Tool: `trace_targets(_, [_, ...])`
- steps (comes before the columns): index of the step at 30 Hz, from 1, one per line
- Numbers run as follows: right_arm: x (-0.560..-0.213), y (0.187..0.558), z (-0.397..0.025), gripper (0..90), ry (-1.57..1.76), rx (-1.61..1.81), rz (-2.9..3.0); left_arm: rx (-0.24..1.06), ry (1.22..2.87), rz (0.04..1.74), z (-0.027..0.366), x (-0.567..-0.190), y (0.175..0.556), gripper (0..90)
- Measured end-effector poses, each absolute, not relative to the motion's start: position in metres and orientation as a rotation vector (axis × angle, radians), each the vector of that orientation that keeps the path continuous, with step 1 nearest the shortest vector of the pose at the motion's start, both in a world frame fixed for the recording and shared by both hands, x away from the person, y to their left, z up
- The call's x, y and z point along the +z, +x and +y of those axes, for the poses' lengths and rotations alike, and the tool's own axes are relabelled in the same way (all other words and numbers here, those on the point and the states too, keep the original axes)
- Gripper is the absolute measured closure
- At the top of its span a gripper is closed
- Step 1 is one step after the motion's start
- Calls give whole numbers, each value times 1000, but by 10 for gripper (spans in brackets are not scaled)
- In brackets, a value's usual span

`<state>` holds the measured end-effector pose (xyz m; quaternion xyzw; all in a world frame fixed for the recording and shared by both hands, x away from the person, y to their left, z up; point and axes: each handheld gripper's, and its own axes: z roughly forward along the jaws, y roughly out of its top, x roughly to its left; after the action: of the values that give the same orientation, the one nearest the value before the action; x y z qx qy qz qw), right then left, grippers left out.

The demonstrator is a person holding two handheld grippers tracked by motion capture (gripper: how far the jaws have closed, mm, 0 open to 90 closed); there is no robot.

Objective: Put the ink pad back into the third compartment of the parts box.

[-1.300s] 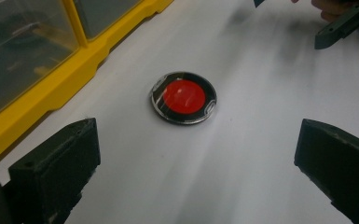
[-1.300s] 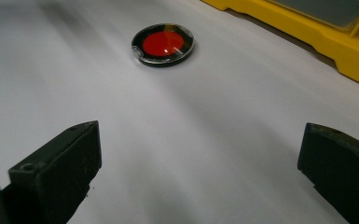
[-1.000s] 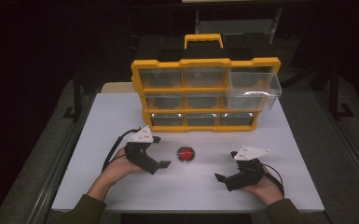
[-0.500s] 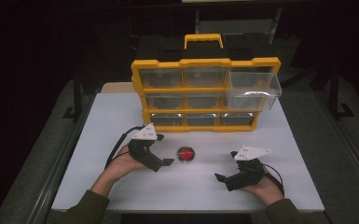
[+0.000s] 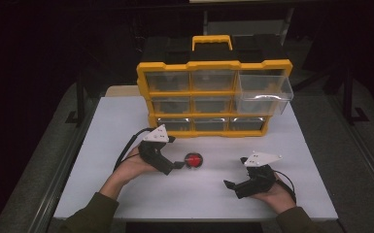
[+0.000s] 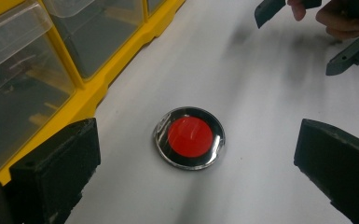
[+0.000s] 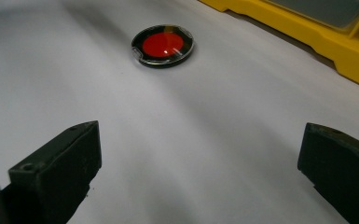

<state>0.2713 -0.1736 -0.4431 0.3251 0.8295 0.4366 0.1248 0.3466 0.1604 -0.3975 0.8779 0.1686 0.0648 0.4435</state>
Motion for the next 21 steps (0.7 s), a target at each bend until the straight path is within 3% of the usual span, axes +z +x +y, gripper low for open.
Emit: trace_targets(21, [-443,270,-174,0,944,1272,2419,153,2155,391,140,-392,360,0])
